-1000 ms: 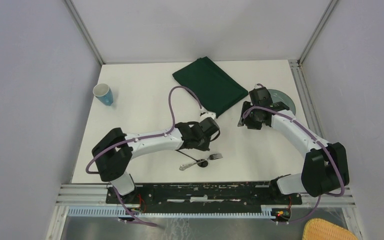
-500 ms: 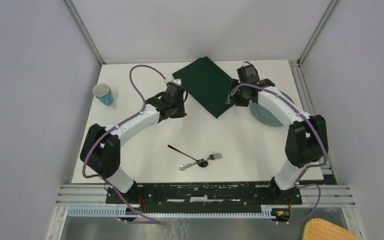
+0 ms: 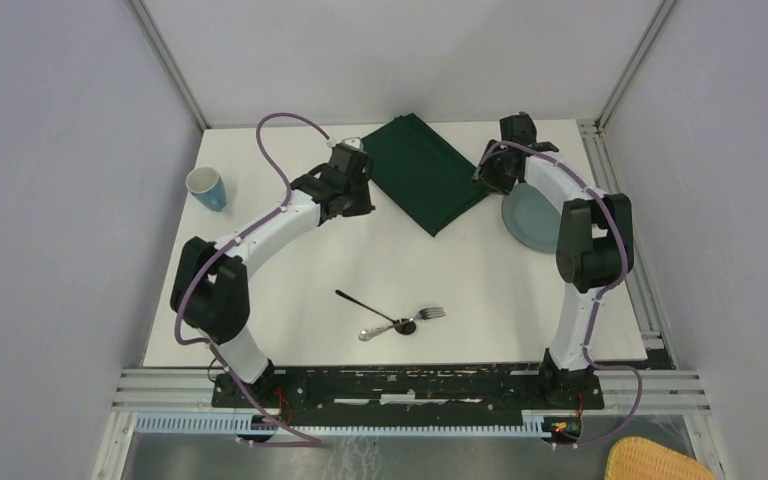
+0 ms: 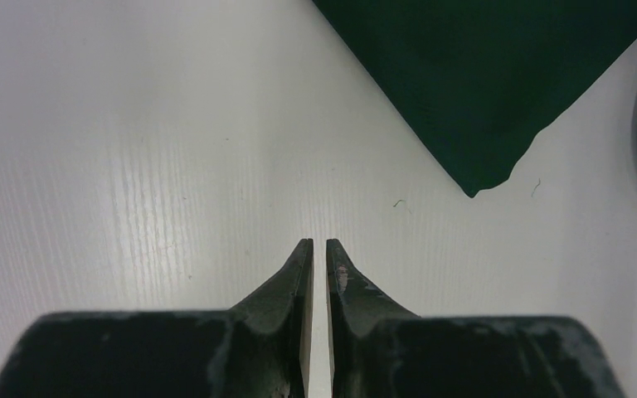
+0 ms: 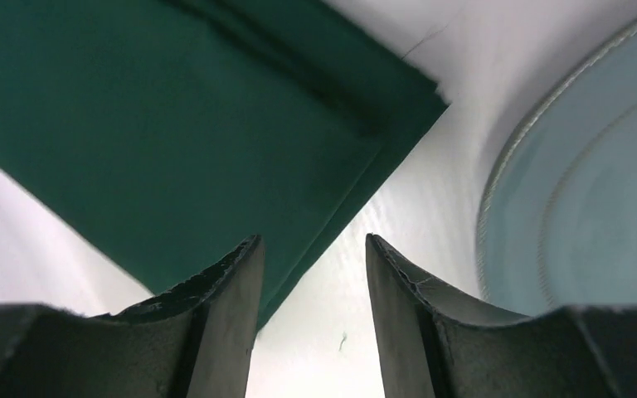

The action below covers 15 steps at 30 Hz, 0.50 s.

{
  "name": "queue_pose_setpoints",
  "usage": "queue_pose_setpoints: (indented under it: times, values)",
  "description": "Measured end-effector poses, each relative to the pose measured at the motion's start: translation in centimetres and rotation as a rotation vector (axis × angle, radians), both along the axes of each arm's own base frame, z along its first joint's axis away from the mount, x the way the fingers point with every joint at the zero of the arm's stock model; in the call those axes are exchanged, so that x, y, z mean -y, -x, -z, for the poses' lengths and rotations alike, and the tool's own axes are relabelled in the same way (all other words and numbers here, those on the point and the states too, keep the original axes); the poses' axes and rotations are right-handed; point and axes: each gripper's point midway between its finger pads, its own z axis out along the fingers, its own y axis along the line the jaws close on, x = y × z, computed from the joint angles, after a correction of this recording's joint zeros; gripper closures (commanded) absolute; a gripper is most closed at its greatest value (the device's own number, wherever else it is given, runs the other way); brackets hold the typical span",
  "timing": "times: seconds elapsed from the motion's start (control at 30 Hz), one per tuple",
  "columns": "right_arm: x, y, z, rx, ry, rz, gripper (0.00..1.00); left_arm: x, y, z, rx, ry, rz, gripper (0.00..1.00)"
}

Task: Set the dinner table for one person
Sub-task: Flatten out the napkin at the center of the board.

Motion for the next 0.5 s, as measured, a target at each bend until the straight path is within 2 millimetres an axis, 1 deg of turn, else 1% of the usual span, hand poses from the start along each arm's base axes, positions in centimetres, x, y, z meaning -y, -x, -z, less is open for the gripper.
queue_pose_setpoints:
  times: [0.07,0.13,0.3,0.5]
  values:
    - [1.5,-1.0,0.6,-0.004,-0.002,0.035,0.46,0.1,-0.4,0.1,-0.001,-0.001,-0.003,0.84]
    - [2.0,-2.2,1.0,-0.003,-0.013,0.048,0.46,0.1,-0.4,0.4,-0.009,-0.006,-0.002,0.84]
    - [1.0,-3.8,1.9,0.003,-0.045,0.026,0.46,0.0,-0.3,0.9,-0.03,-0.019,-0.003,0.84]
    - [0.4,-4.2,2.2,0.001,-0.055,0.012,0.46,-0.1,-0.3,1.9,-0.052,-0.032,-0.004,0.85]
